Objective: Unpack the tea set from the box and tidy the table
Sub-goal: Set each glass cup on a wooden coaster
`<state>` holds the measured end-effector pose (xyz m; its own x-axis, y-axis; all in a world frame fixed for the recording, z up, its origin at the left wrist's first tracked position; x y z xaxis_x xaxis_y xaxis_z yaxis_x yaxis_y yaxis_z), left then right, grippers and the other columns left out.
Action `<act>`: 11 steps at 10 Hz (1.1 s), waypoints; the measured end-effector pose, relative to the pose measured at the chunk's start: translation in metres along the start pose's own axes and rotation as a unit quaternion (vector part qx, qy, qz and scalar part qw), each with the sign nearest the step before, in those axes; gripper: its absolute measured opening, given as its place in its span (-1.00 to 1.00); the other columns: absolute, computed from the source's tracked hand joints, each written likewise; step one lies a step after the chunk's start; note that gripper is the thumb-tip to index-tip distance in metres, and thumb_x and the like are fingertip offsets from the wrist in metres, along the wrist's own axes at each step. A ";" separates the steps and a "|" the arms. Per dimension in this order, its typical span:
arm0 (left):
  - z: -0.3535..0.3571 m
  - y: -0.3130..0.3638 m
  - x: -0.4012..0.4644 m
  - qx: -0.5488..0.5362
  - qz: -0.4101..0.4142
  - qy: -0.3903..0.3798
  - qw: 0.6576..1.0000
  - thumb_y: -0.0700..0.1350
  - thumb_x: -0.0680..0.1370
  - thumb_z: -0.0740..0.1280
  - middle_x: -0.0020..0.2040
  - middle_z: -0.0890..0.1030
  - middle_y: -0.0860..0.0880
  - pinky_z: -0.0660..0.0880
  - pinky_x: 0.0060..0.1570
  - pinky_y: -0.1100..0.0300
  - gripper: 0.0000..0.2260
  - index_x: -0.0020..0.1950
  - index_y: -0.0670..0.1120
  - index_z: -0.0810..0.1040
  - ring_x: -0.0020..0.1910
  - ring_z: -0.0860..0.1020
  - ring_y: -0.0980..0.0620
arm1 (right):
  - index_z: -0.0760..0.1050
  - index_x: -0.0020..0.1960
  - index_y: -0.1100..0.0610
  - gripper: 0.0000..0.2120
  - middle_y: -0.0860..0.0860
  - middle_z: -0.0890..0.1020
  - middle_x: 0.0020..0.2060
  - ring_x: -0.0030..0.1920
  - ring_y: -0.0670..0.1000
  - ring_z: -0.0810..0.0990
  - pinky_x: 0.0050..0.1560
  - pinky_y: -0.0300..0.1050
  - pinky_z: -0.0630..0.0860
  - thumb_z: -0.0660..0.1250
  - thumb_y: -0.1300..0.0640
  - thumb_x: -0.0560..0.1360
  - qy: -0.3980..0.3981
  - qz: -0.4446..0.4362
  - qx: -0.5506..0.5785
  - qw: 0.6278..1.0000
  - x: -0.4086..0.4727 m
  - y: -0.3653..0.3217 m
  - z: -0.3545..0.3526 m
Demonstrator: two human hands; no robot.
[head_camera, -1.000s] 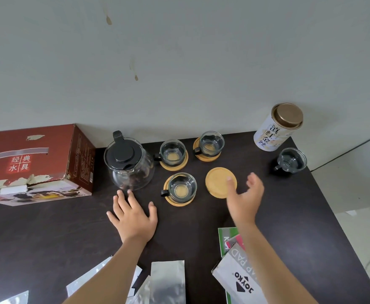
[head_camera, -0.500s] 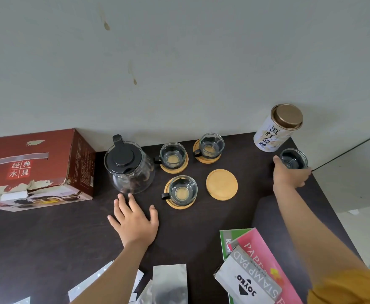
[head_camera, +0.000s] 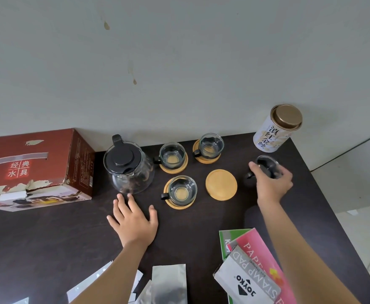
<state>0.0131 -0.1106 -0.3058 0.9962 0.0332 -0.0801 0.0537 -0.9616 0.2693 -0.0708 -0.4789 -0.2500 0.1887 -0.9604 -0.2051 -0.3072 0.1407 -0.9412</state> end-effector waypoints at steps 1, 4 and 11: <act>0.000 0.000 0.000 0.001 -0.001 -0.001 1.000 0.21 0.44 0.04 0.46 0.25 -0.27 0.13 0.31 -0.35 -0.31 0.40 -0.24 0.31 0.45 0.17 -0.27 | 0.40 0.18 0.08 -0.26 0.05 0.47 0.16 0.15 0.05 0.51 -0.16 -0.35 0.41 0.65 -0.06 0.11 -0.034 0.012 0.006 0.999 -0.034 0.009 0.007; 0.000 0.001 0.000 0.001 0.000 0.005 1.000 0.22 0.43 0.03 0.45 0.27 -0.28 0.15 0.30 -0.35 -0.31 0.39 -0.24 0.32 0.44 0.19 -0.28 | 0.42 0.26 0.05 -0.19 0.00 0.45 0.20 0.25 0.10 0.34 0.12 0.12 0.50 0.63 -0.14 0.11 -0.035 -0.044 -0.124 0.991 -0.090 0.019 0.035; 0.000 0.000 0.000 0.004 0.000 -0.003 1.000 0.22 0.44 0.03 0.46 0.25 -0.27 0.13 0.32 -0.34 -0.30 0.40 -0.23 0.31 0.46 0.17 -0.27 | 0.35 0.36 0.10 -0.04 0.08 0.42 0.30 0.33 0.16 0.33 0.30 0.21 0.34 0.65 -0.17 0.08 -0.026 -0.071 -0.136 0.988 -0.103 0.020 0.049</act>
<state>0.0133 -0.1111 -0.3060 0.9958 0.0313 -0.0864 0.0530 -0.9636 0.2621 -0.0509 -0.3651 -0.2604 0.2933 -0.9510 -0.0975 -0.5126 -0.0704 -0.8557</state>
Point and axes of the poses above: each hand's wrist, its own x-axis towards the middle knuckle, its own z-axis out of the palm, y = z × x, the point moved 5 cm from there along x, towards the middle knuckle
